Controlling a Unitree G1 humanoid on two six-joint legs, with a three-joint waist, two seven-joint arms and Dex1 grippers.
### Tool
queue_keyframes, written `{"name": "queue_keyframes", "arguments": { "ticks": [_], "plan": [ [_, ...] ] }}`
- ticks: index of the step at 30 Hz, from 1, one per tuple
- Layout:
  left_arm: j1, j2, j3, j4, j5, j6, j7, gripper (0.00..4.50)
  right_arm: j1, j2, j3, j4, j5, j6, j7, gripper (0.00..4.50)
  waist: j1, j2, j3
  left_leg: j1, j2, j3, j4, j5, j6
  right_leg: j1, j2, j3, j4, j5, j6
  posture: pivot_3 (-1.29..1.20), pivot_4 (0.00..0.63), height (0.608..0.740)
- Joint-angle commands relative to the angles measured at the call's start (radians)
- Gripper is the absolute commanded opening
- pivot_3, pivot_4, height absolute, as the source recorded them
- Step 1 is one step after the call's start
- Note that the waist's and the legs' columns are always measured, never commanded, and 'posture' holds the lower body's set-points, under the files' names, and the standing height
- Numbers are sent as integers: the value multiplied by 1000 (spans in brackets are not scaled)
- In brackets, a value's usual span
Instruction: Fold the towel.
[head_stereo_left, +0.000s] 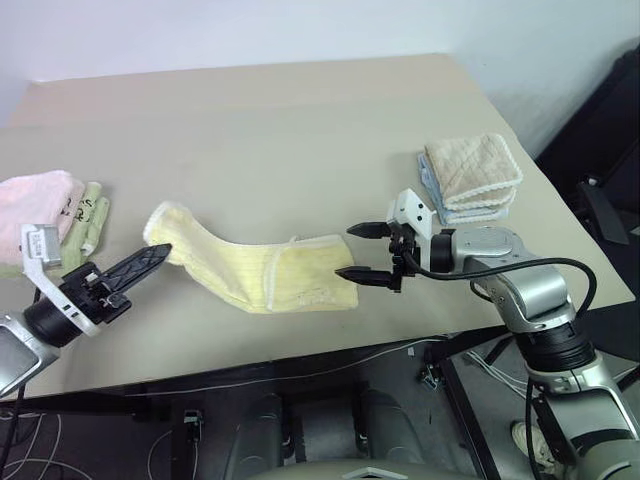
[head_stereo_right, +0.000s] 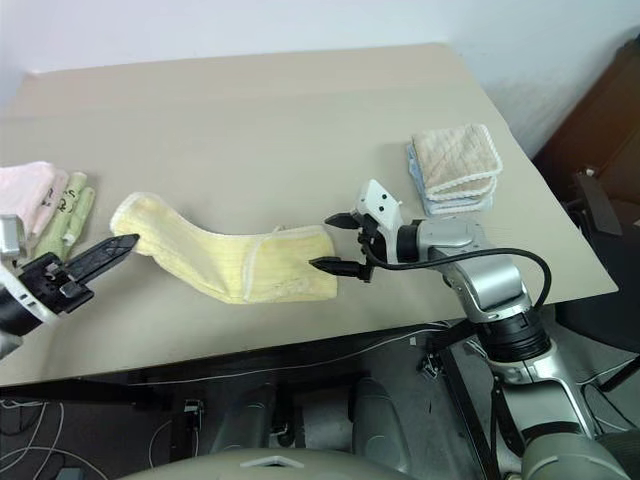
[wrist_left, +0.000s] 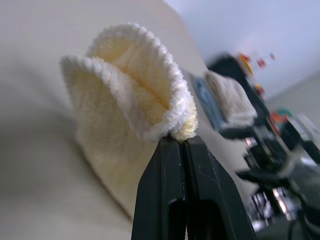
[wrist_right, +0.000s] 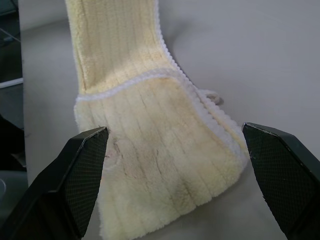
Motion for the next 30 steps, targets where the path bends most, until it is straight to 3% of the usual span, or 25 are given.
{"name": "queue_keyframes", "arguments": {
  "ticks": [1, 8, 13, 16, 30],
  "plan": [
    [-43, 74, -69, -39, 41, 61, -100, 14, 7, -21, -56, -36, 6, -12, -20, 4500, 0, 0, 0, 0, 0, 0, 1, 0, 0, 0, 0, 0, 0, 0, 0, 0, 150, 740],
    [-251, 88, -313, 9, 216, 100, -224, 14, 53, -47, -103, -89, 17, 11, -66, 4500, 9, 0, 0, 0, 0, 1, 11, 0, 2, 3, 2, -1, 6, 0, 1, 0, 150, 740],
    [-410, 35, -501, 97, 400, 100, -326, 14, 93, -61, -136, -143, 26, 39, -98, 4500, 22, -1, 0, 1, 0, 3, 15, 1, 1, 3, 4, 0, 13, 0, 1, 0, 150, 740],
    [-508, -44, -596, 161, 517, 65, -372, 14, 118, -70, -162, -176, 35, 60, -121, 4500, 29, -1, 1, 2, 1, 3, 16, 1, 0, 3, 6, 0, 15, 0, 1, 0, 150, 740],
    [-714, -282, -757, 255, 750, 67, -518, 14, 178, -87, -215, -268, 69, 122, -195, 4500, 31, -2, 1, 2, 1, -2, 18, 1, 1, 5, 7, 1, 15, 0, 2, 0, 150, 740]
  ]
}}
